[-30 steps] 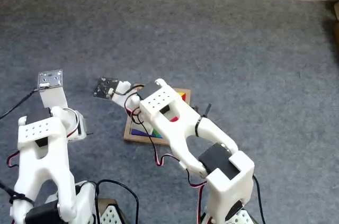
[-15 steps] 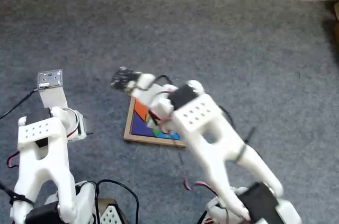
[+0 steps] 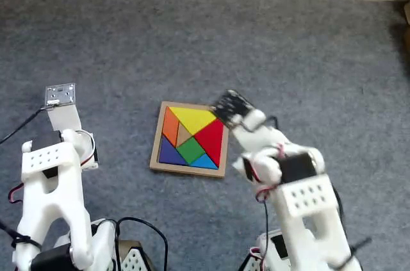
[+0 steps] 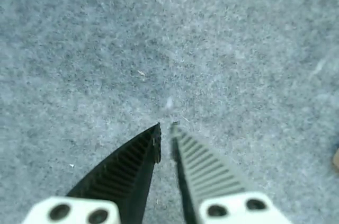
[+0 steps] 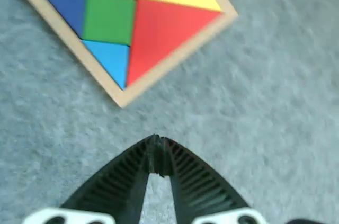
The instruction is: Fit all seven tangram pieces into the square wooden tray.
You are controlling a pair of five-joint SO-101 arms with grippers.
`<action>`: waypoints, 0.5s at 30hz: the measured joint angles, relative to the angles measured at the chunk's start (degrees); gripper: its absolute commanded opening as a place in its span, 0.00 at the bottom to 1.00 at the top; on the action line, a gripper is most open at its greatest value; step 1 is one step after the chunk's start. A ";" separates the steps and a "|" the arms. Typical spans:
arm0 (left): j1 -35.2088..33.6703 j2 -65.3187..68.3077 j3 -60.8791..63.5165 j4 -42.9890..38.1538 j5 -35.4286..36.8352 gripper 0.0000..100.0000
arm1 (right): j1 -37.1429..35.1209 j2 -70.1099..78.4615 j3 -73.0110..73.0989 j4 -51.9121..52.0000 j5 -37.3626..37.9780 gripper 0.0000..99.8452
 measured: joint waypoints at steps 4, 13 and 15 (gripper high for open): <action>0.00 -2.99 0.88 -0.09 0.00 0.00 | 3.43 -10.90 7.82 0.00 -1.14 0.00; 1.41 -23.12 12.48 -1.32 0.00 0.00 | 7.65 -30.24 22.59 -3.25 -2.64 0.00; 1.49 -28.31 14.77 -1.32 0.00 0.00 | 7.65 -33.14 24.62 -3.43 -2.90 0.00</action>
